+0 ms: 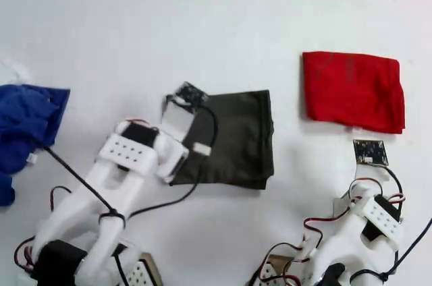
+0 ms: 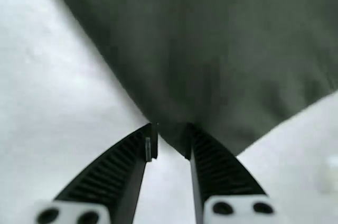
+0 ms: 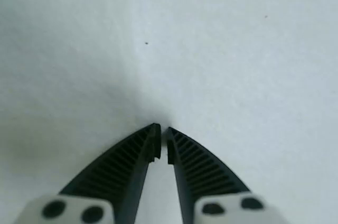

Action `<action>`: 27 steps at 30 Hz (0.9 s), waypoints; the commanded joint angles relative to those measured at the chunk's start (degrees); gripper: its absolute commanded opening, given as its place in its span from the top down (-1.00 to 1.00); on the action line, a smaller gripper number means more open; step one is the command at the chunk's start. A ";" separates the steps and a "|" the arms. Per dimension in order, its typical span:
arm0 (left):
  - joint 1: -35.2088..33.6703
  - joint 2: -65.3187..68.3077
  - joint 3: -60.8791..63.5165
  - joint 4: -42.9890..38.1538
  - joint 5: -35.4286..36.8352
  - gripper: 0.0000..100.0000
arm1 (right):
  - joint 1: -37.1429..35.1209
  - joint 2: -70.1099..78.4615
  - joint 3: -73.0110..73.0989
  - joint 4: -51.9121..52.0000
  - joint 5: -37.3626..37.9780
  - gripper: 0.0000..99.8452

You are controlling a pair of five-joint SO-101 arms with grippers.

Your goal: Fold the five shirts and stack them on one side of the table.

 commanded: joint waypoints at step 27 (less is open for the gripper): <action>-3.34 -2.46 -18.15 17.14 -2.55 0.77 | -16.57 -0.40 -37.27 37.41 -12.31 0.74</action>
